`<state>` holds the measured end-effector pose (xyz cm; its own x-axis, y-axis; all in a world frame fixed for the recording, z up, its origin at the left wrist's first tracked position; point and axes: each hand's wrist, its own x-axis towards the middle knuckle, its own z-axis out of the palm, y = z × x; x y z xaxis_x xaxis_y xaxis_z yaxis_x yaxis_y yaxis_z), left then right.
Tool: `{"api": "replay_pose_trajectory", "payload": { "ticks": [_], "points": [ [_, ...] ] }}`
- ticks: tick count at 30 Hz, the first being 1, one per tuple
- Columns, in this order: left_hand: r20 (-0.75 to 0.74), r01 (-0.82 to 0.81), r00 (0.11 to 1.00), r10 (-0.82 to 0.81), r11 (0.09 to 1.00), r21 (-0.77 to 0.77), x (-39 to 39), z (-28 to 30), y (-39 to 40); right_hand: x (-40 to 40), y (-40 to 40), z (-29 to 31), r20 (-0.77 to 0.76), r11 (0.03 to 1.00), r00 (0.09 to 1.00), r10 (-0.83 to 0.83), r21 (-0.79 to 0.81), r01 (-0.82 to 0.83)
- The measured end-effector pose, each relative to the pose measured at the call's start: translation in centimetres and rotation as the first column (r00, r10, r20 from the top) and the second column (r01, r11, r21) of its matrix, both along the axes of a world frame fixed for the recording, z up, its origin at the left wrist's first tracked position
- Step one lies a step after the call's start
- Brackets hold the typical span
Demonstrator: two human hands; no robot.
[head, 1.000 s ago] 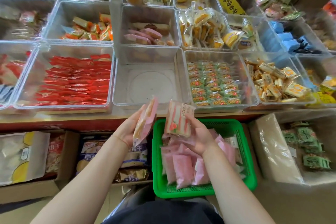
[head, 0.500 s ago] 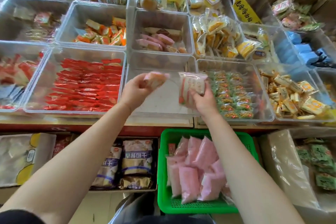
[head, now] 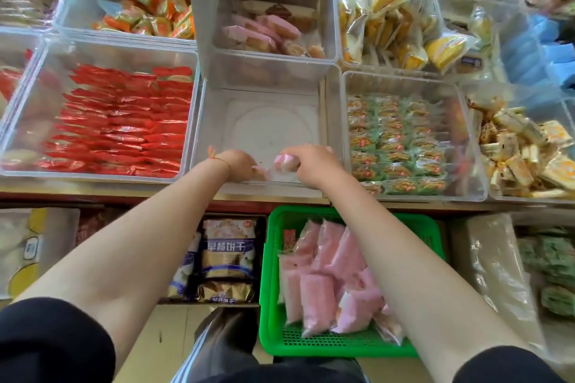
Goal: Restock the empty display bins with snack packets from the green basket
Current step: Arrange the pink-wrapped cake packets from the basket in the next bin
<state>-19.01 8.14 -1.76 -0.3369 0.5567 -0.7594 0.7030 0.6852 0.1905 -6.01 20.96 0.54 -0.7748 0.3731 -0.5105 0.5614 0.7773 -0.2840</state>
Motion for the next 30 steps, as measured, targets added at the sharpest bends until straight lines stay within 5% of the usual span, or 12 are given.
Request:
{"api": "replay_pose_trajectory", "payload": {
  "ticks": [6,10,20,30],
  "points": [
    [0.018,0.025,1.0,-0.024,0.998,-0.056,0.1,0.0,0.4,-1.6,-0.9,0.9,0.21,0.999,0.977,0.043,-0.03,-0.038],
    [-0.006,-0.034,0.999,0.034,0.997,0.069,-0.6,-0.5,-0.2,-1.7,-1.3,0.6,0.181,0.997,0.983,0.02,0.067,-0.032],
    [-0.329,-0.093,0.925,0.189,0.954,0.286,-1.3,-1.8,-0.9,-0.9,-1.5,2.8,0.183,0.995,0.982,0.04,0.078,-0.055],
    [-0.262,-0.181,0.924,0.28,0.92,0.347,-1.4,-2.6,-1.1,-0.2,-1.4,4.6,0.159,0.997,0.987,0.001,0.081,-0.014]
  ]
}}
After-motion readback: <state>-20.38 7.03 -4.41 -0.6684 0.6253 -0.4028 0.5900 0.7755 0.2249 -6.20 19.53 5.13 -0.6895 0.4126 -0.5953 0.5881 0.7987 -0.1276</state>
